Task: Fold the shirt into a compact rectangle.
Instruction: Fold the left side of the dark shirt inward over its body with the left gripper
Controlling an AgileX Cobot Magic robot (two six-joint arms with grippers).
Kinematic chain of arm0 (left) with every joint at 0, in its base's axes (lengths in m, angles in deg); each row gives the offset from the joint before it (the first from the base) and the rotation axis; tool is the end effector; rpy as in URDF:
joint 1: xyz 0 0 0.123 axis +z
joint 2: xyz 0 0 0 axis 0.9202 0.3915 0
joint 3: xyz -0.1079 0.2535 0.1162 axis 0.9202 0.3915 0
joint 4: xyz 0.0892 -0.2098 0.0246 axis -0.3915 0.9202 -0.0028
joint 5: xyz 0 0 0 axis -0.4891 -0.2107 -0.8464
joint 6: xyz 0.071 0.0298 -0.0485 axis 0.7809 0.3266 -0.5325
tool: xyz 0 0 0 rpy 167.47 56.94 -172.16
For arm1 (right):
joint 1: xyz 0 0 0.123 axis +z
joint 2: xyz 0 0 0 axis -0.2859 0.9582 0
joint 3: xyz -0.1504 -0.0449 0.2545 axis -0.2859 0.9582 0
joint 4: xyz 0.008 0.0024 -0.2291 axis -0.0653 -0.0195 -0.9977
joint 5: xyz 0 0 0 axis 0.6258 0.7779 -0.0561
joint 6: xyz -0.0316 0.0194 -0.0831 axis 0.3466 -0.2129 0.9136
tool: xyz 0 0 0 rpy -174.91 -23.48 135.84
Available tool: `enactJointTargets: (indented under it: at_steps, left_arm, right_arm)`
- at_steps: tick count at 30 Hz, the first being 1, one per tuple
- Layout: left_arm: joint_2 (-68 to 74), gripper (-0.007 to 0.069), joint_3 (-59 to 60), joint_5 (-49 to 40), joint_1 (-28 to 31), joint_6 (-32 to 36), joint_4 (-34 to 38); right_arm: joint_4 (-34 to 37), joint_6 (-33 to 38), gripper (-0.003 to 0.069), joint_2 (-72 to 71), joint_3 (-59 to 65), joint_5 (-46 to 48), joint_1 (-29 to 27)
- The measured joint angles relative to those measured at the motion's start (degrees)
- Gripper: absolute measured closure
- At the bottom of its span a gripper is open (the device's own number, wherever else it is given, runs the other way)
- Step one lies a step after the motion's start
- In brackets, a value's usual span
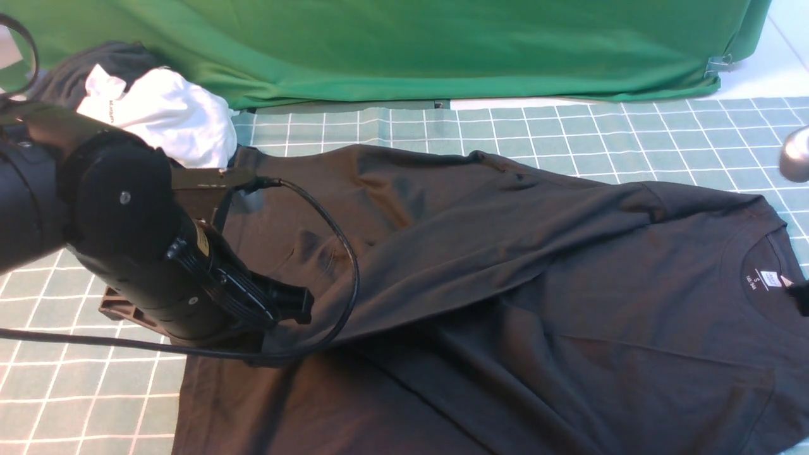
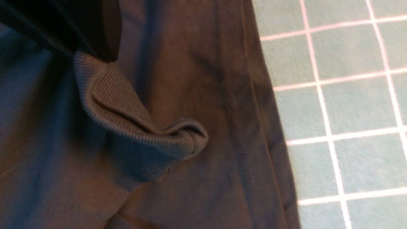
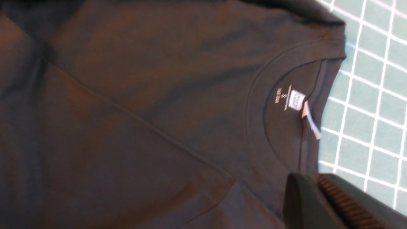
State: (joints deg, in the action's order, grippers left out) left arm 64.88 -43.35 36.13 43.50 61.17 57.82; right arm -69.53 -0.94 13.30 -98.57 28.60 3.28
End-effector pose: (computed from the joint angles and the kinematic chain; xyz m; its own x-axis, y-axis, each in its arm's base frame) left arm 0.2135 -0.0928 0.2731 -0.9695 0.0395 -0.2420 0.0630 0.9939 -0.0903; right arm 0.1771 0.0460 0.3204 -0.7754 -0.3635 -0.5164 -0.3039 0.9316 -0.1995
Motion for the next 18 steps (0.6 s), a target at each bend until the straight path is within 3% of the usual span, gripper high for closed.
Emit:
enactJointTargets:
  at_steps: [7,13,18]
  left_arm:
    - [0.0,0.059,0.0,1.6,0.0,-0.1,-0.7]
    - [0.0,0.059,0.0,2.0,0.0,-0.1,-0.8]
    - [0.0,0.059,0.0,3.3,0.0,-0.1,-0.8]
  right_arm:
    - [13.6,9.3,0.0586,11.7,-4.1,-1.5,-7.3]
    - [21.4,11.2,0.0566,22.2,-12.7,-3.4,-12.3]
    - [34.5,19.0,0.0515,29.3,-15.4,-0.1,-11.3]
